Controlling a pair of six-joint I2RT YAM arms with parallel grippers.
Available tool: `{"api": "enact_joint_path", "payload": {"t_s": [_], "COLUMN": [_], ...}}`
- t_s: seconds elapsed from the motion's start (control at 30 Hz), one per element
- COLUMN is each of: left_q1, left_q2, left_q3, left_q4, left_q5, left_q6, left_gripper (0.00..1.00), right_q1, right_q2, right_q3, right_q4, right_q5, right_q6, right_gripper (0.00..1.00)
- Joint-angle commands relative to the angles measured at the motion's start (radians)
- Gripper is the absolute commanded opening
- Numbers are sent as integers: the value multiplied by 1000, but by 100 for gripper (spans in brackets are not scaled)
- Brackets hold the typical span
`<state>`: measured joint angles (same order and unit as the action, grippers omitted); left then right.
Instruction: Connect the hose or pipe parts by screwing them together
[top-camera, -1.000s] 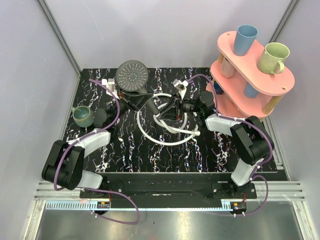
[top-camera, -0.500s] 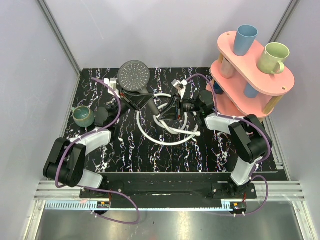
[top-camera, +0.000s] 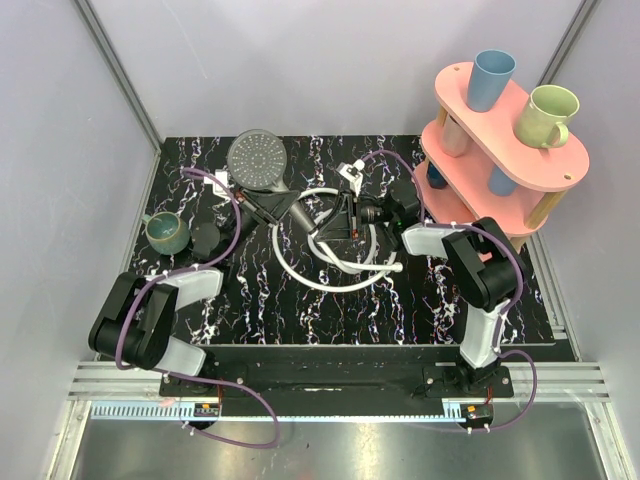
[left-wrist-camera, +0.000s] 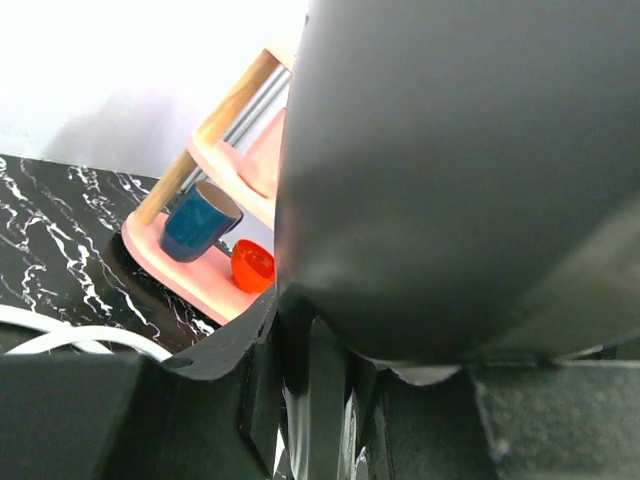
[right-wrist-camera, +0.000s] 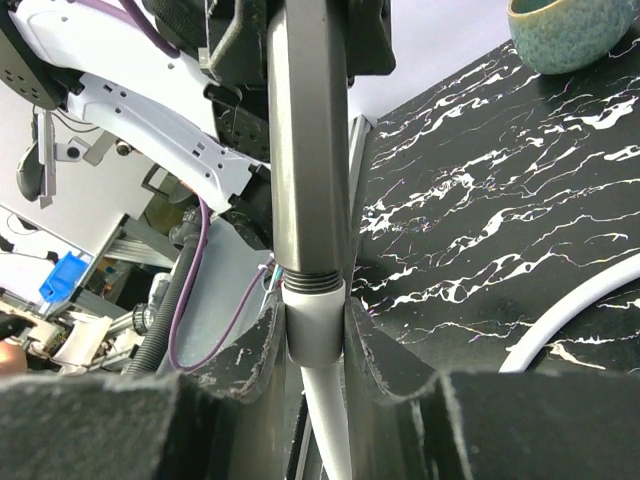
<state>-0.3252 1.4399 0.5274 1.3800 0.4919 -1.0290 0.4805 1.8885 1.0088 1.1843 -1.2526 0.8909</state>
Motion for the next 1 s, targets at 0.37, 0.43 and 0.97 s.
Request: {"api": "enact_joint_path", "payload": {"t_s": [0.37,0.43,0.97], "left_q1": [-31,-34,-5], "left_q2": [68,67,157], "left_q3": [-165,-167,-221], "left_q4": [286,287,287], "left_q5": [31,24,-94], "left_q6": [72,81,44], "left_gripper": [0,0,0], "right_q1": [-23,-25,-49], "right_q2": [99,109,74], "right_q3": [59,53,-56], "right_q4": [351,347,243], "right_q5": [165,162,159], "right_q6": [91,88,-16], "right_gripper": [18,21,53]}}
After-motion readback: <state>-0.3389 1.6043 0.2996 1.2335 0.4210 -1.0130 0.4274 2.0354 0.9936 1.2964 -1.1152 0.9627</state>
